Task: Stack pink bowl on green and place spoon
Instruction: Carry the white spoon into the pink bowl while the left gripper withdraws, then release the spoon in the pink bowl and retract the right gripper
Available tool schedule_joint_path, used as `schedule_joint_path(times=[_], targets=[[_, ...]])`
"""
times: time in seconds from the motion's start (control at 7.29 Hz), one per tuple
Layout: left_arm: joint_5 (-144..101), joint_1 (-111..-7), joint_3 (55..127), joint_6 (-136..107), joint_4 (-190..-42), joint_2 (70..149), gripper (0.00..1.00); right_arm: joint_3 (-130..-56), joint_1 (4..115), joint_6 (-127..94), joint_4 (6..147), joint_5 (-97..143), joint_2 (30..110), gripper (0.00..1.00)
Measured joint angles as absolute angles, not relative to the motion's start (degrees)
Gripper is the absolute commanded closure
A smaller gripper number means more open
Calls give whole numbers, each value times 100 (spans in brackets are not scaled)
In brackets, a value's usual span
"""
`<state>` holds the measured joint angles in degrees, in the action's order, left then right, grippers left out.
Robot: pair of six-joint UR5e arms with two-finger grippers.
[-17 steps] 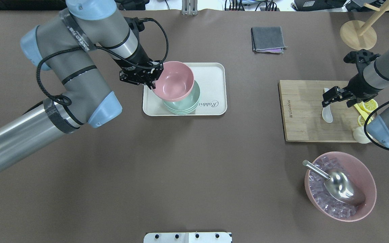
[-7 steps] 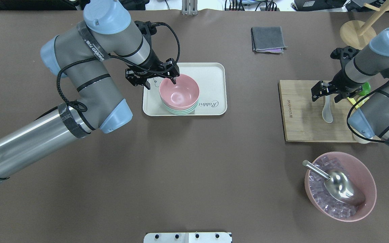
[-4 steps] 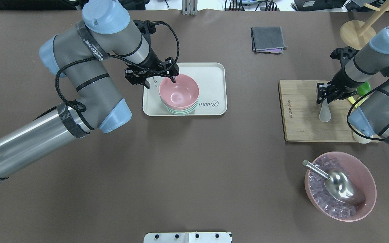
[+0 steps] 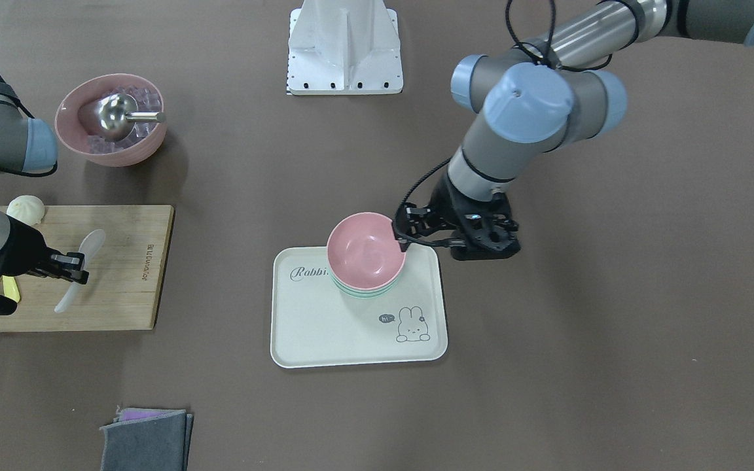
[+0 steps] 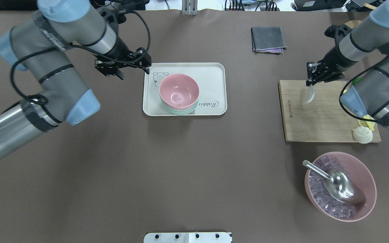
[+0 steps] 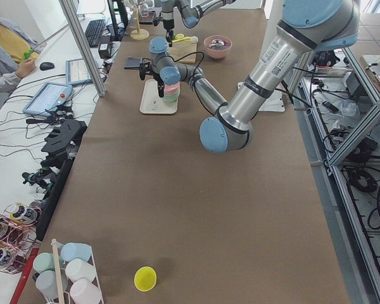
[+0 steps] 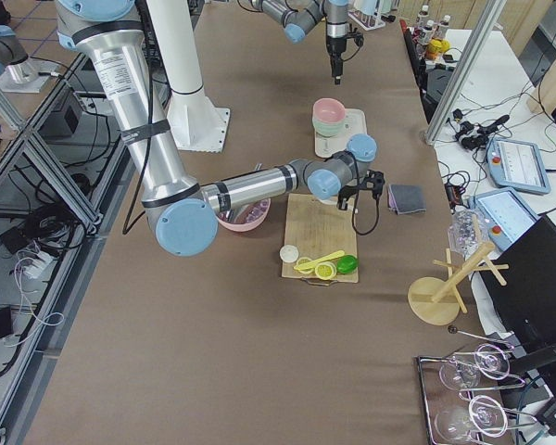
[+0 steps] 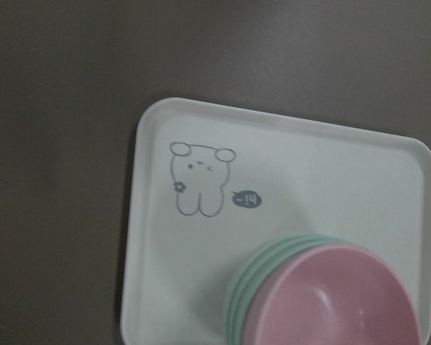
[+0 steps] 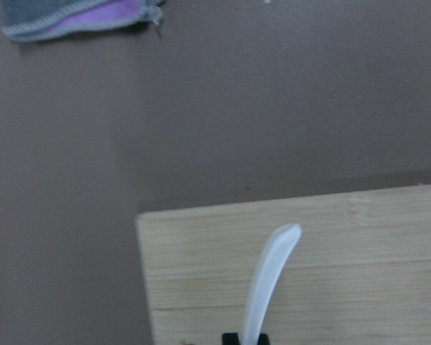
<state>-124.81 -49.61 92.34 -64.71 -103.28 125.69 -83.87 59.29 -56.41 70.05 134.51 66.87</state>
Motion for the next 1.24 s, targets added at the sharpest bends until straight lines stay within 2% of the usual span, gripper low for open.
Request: schedule_joint_path(times=[0.27,0.55,0.96,1.1,1.24], targets=[[-12912,-5672,9792,-5021,-10302,11341,10,-8366,5673,-7109,7018,13261,5806,100],[-13063,-6199,9928,-3700,-10291,10475,9,-8094,4966,-8308,7009,12393,4917,100],[-13051,-6432,9889,-3026,-10280,10058,6,-7394,4282,-9065,6943,11646,3880,100],[-13041,-6433,9870,-3000,-10279,10045,6,-7347,4201,-9163,6935,11605,3766,91],[-13037,-6432,9853,-2995,-10277,10056,6,-7355,4131,-9232,6930,11596,3720,18]])
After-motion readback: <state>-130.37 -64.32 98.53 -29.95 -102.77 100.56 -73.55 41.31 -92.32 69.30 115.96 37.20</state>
